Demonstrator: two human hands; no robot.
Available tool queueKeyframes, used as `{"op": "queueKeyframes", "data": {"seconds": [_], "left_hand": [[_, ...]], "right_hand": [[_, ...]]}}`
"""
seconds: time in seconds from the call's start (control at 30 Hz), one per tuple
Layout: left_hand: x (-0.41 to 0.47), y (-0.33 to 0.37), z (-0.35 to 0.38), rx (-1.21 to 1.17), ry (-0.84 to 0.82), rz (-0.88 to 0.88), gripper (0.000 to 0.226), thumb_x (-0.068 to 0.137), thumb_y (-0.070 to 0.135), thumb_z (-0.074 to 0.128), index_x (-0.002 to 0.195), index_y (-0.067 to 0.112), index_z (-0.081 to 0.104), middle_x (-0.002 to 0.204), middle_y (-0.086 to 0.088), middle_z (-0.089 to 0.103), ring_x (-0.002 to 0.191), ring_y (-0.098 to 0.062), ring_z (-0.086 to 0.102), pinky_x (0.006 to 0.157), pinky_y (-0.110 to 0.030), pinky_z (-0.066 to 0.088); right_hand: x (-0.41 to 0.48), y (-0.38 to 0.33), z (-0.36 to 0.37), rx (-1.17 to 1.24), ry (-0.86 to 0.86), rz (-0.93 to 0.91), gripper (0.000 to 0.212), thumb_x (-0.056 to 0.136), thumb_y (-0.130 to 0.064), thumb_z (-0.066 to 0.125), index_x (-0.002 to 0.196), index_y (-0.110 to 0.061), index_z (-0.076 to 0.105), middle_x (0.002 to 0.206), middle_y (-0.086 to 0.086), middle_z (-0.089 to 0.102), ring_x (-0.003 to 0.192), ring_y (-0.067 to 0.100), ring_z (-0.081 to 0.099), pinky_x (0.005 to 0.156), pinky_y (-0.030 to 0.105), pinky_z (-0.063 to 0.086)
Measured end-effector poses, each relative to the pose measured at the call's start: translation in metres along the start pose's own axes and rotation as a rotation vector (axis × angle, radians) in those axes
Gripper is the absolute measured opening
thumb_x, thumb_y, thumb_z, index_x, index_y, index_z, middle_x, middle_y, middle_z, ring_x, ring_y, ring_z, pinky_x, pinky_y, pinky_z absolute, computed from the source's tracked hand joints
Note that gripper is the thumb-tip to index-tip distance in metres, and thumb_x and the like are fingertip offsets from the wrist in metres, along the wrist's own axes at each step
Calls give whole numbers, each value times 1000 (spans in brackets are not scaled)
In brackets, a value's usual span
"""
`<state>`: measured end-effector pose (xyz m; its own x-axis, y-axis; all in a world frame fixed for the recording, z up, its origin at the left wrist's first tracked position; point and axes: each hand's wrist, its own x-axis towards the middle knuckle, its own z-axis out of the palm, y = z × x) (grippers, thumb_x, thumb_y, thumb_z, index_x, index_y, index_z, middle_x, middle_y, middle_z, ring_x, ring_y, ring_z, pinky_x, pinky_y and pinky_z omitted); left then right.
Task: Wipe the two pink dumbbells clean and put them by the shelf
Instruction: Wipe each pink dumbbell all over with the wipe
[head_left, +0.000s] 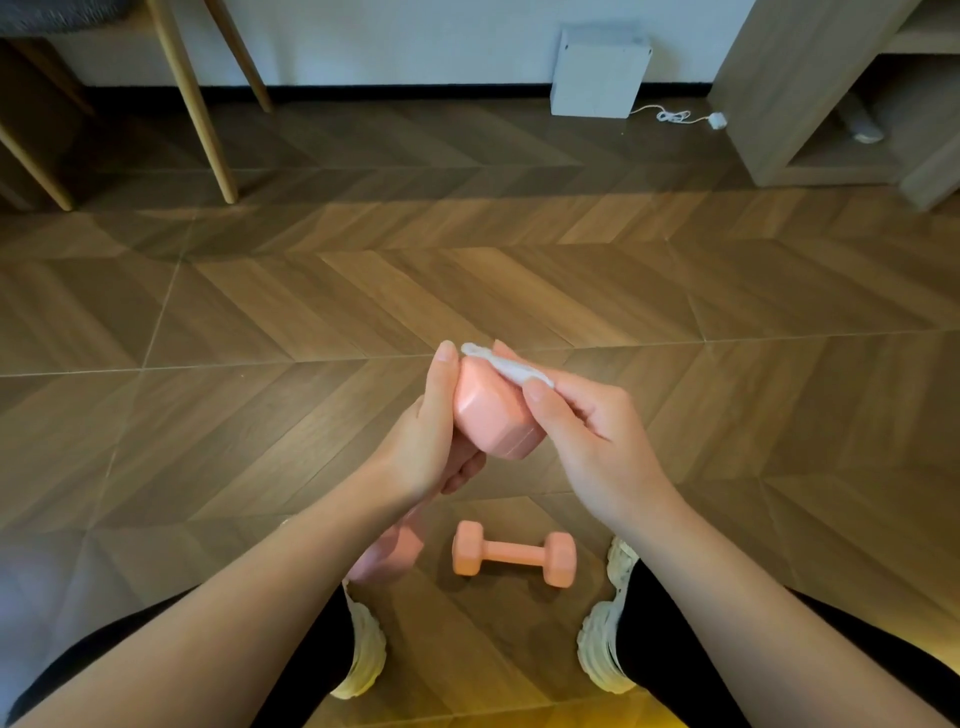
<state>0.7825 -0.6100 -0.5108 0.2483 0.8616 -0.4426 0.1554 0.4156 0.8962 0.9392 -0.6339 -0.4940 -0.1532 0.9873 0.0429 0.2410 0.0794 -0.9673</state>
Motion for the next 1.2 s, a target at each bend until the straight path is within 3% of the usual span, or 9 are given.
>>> {"op": "queueKeyframes", "data": {"seconds": [0.17, 0.33, 0.43, 0.5, 0.67, 0.8, 0.93, 1.1, 1.2], "left_hand": [[6, -12, -3, 112, -48, 37, 109, 76, 86, 14, 64, -18, 44, 41, -8, 36, 40, -19, 37, 46, -27, 29], [7, -8, -2, 112, -39, 24, 108, 75, 85, 15, 64, -18, 43, 42, -10, 34, 40, -19, 35, 45, -26, 28], [9, -8, -1, 135, -71, 31, 111, 76, 86, 14, 70, -20, 47, 43, -8, 36, 41, -19, 36, 45, -27, 29], [9, -10, 4, 123, -83, 23, 109, 79, 84, 14, 72, -19, 50, 44, -10, 36, 40, -18, 37, 44, -26, 29], [8, -5, 6, 97, -44, -48, 88, 79, 79, 11, 59, 1, 47, 43, -9, 33, 39, -18, 35, 44, -27, 28], [10, -7, 7, 127, -63, -38, 99, 73, 86, 13, 58, -7, 46, 44, -10, 34, 41, -19, 36, 44, -25, 29], [8, -6, 12, 79, -45, -91, 85, 80, 82, 10, 57, 7, 45, 44, -9, 34, 40, -17, 36, 44, -27, 29], [12, -4, 9, 115, -21, -87, 90, 68, 89, 13, 61, 6, 48, 45, -8, 37, 43, -19, 38, 47, -28, 29], [11, -3, 14, 104, -35, -100, 86, 76, 85, 13, 55, 8, 44, 45, -9, 35, 43, -19, 36, 47, -27, 27]], "right_hand": [[0, 0, -2, 50, 13, 84, 32, 97, -29, 45, 117, -30, 69, 99, -21, 72, 96, -6, 61, 81, 17, 44], [-6, 0, -3, 84, -31, 14, 31, 98, -20, 45, 117, -30, 67, 127, -17, 64, 129, -1, 52, 121, 34, 24], [-4, 4, -6, 76, 8, 54, 30, 98, -29, 46, 115, -31, 70, 118, -9, 72, 118, 10, 62, 116, 45, 29], [-1, 1, -5, 63, 6, 69, 27, 96, -33, 47, 105, -37, 72, 105, -24, 71, 107, -2, 62, 109, 39, 32], [-15, 0, -9, 20, -34, -6, 33, 99, -18, 44, 116, -35, 66, 129, -29, 59, 131, -1, 50, 121, 28, 17], [-5, 3, -9, -7, 11, 67, 30, 97, -26, 45, 111, -38, 68, 94, -33, 67, 98, -12, 59, 120, 37, 22], [-15, 0, -9, 8, -25, 4, 30, 100, -23, 46, 120, -34, 65, 131, -26, 60, 133, 0, 48, 123, 36, 15], [-8, 3, -13, -23, 33, 62, 31, 100, -18, 45, 108, -36, 68, 101, -40, 65, 104, -11, 59, 114, 46, 28], [-7, -1, -7, 24, 22, 46, 32, 98, -19, 45, 117, -35, 65, 125, -28, 63, 123, -4, 54, 121, 47, 21]]}}
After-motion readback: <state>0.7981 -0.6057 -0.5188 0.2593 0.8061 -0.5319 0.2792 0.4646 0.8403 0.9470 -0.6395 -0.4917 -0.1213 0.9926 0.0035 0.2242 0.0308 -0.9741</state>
